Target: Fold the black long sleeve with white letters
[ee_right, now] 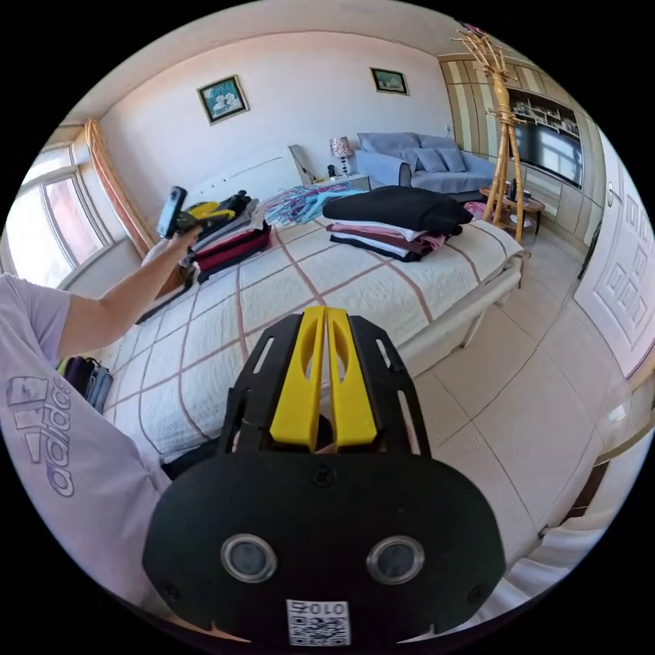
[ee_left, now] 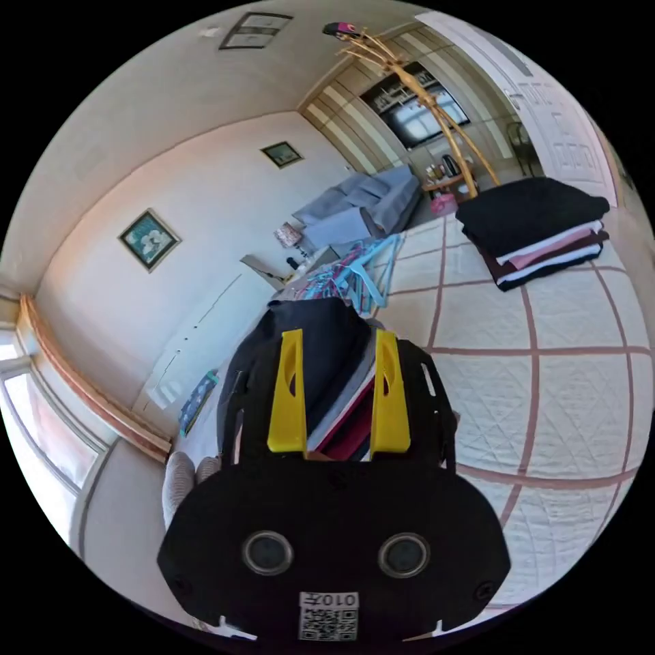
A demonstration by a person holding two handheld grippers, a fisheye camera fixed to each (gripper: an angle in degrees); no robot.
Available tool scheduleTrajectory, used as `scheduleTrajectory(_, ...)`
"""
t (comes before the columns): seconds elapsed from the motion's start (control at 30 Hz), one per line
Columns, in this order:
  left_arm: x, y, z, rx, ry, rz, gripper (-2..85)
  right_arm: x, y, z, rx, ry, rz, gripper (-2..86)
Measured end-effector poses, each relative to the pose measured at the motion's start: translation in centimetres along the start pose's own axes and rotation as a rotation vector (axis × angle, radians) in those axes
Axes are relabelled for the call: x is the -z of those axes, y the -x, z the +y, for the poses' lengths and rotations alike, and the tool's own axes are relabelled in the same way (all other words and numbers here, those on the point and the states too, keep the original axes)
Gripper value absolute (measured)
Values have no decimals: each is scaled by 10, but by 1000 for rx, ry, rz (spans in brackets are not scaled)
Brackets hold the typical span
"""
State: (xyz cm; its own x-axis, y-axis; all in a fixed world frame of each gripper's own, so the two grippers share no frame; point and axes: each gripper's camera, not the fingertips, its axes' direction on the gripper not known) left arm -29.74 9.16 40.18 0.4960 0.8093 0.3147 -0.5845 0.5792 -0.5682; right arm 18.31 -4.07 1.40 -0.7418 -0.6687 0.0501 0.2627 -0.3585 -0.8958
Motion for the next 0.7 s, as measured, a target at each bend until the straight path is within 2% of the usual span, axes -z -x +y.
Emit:
scheduleTrajectory(0.07,-10,-6,-3,-31,51,-12,106,6,6,7,-4,-16,-39,25)
scheduleTrajectory(0.17,-20,-2,-2,-20,86,-35,103,15,12,18,18,-11,11,25)
scheduleTrajectory(0.27,-20,22,4,63,90,41,95,20,9,32,13,2,47,24)
scheduleTrajectory(0.37,-21,76,19,283,69,268,88,25,0,46,-28,-16,26,24)
scheduleTrajectory(0.43,-31,129,49,589,32,501,86,25,-3,52,-43,-21,14,23)
scheduleTrajectory(0.5,-32,167,82,863,-44,627,85,25,-5,57,-46,-22,5,23)
scheduleTrajectory(0.53,-21,186,95,954,-104,634,85,26,-4,60,-42,-26,1,22)
scheduleTrajectory(0.57,-12,193,98,963,-125,623,85,27,-3,62,-32,-34,-5,22)
scheduleTrajectory(0.7,72,235,78,759,-129,442,88,29,-1,72,-20,-44,-34,22)
